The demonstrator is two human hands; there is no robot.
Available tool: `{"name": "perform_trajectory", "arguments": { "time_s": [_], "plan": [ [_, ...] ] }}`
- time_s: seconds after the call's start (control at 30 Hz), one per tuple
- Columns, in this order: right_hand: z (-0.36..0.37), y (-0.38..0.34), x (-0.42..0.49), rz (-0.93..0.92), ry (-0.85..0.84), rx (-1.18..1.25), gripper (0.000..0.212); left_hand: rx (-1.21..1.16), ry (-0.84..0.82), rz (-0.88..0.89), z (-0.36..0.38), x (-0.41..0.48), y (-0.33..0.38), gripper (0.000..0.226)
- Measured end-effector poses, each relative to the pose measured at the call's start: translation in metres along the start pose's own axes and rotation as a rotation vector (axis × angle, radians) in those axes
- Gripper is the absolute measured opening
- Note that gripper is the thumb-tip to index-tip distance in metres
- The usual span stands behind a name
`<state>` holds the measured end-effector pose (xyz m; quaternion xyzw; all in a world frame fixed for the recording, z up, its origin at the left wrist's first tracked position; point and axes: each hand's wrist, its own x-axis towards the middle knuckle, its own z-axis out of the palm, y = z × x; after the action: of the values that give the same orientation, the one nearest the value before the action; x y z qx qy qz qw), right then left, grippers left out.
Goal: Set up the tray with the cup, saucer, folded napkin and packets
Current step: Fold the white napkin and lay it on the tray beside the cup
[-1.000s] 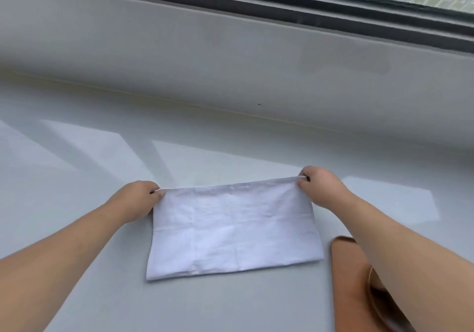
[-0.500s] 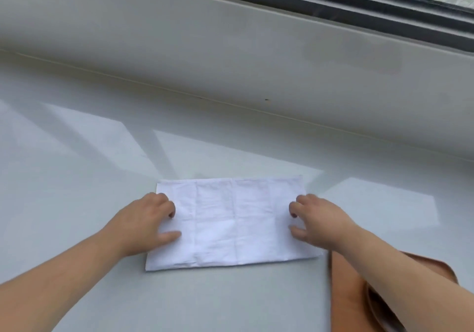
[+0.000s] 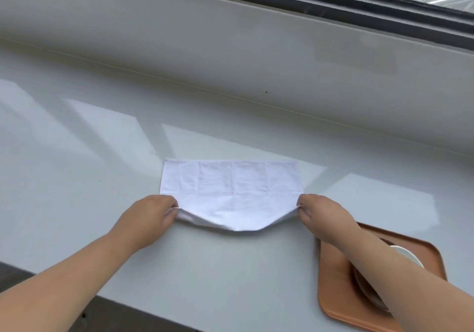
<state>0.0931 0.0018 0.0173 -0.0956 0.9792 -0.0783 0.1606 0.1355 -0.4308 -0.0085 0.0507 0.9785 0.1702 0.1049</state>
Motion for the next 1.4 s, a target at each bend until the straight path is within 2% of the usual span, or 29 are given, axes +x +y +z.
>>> {"name": "perform_trajectory", "arguments": {
  "time_s": [0.07, 0.17, 0.4, 0.5, 0.57, 0.6, 0.67, 0.73, 0.8, 0.9, 1.0, 1.07, 1.17, 1.23, 1.4],
  "plan": [
    [-0.013, -0.002, 0.018, 0.086, 0.021, 0.14, 0.017, -0.11, -0.035, -0.137, -0.01, 0.018, -0.004, 0.017],
    [-0.031, -0.001, 0.055, 0.167, 0.082, 0.24, 0.02, -0.213, 0.003, -0.252, -0.025, 0.052, -0.012, 0.026],
    [-0.037, 0.013, 0.13, 0.275, 0.068, 0.252, 0.026, -0.186, -0.013, -0.347, -0.039, 0.119, -0.033, 0.032],
    [-0.03, 0.017, 0.143, 0.292, 0.02, 0.183, 0.024, -0.141, -0.05, -0.353, -0.034, 0.131, -0.036, 0.025],
    [-0.025, 0.017, 0.142, 0.3, 0.033, 0.146, 0.01, -0.086, 0.004, -0.285, -0.031, 0.129, -0.034, 0.016],
    [-0.024, 0.016, 0.138, 0.279, 0.072, 0.108, 0.012, -0.008, 0.088, -0.195, -0.029, 0.126, -0.033, 0.022],
    [-0.022, 0.013, 0.124, 0.11, 0.139, -0.02, 0.026, 0.137, 0.185, 0.039, -0.025, 0.115, -0.033, 0.032],
    [-0.02, 0.01, 0.106, -0.145, 0.091, -0.132, 0.032, 0.208, 0.119, 0.239, -0.023, 0.098, -0.032, 0.044],
    [-0.015, 0.008, 0.089, -0.296, -0.017, -0.291, 0.033, 0.281, 0.033, 0.359, -0.018, 0.083, -0.031, 0.05],
    [-0.01, 0.008, 0.081, -0.26, -0.04, -0.439, 0.018, 0.395, 0.032, 0.409, -0.016, 0.075, -0.025, 0.031],
    [-0.013, 0.002, 0.07, -0.17, -0.018, -0.364, 0.016, 0.403, 0.038, 0.308, -0.021, 0.065, -0.014, 0.015],
    [-0.015, -0.003, 0.055, -0.159, -0.055, -0.24, 0.01, 0.317, 0.025, 0.181, -0.022, 0.048, -0.011, 0.01],
    [-0.015, -0.004, 0.033, -0.056, -0.133, -0.053, 0.005, 0.126, -0.015, -0.042, -0.02, 0.025, -0.009, 0.011],
    [-0.018, -0.003, 0.033, 0.038, -0.153, 0.056, 0.007, 0.038, -0.048, -0.124, -0.021, 0.023, -0.009, 0.012],
    [-0.023, 0.003, 0.065, 0.168, -0.074, 0.173, 0.008, -0.121, -0.002, -0.277, -0.026, 0.054, -0.01, 0.012]
  ]
}}
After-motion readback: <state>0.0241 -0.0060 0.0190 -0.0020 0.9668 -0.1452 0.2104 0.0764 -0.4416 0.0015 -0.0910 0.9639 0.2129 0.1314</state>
